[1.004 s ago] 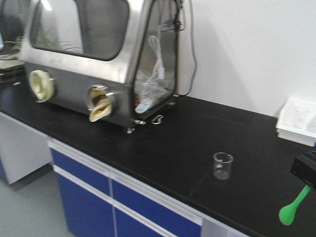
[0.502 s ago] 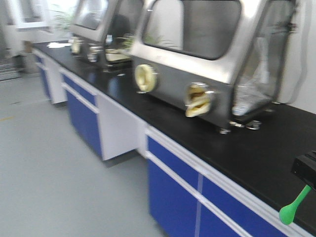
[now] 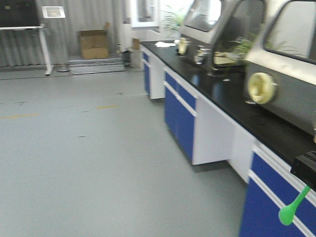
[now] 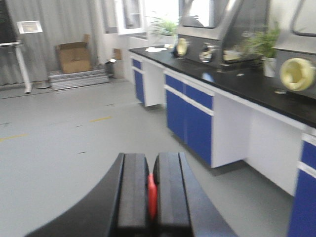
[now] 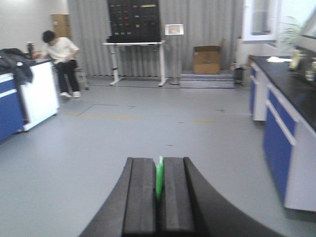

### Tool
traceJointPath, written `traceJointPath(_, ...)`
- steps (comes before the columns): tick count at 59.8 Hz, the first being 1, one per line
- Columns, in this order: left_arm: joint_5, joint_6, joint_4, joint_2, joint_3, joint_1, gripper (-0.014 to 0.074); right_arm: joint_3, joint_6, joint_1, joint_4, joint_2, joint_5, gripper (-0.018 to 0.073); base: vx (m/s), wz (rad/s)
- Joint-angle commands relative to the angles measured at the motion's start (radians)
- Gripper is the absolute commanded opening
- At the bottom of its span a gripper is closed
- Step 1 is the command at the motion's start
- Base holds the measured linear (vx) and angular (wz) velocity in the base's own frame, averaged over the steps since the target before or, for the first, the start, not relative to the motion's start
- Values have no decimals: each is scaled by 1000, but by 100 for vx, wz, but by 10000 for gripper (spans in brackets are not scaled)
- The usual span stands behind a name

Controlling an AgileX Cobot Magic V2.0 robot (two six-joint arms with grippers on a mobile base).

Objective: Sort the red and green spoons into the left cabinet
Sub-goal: 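Drive the base away from the bench toward the white cabinet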

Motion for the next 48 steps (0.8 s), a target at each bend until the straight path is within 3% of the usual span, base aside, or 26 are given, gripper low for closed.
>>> traceJointPath(1,-74,-10,-17,8,-29,-8,-3,-28,-2,-2,3,0,-83,-3,25,61)
traceJointPath(17,-74,-10,-17,8,-29,-6,-3,-28,-2,-2,3,0,-83,-3,30,47)
traceJointPath(48,-74,-10,-17,8,-29,-6,-3,-28,-2,-2,3,0,-82,-3,43,22)
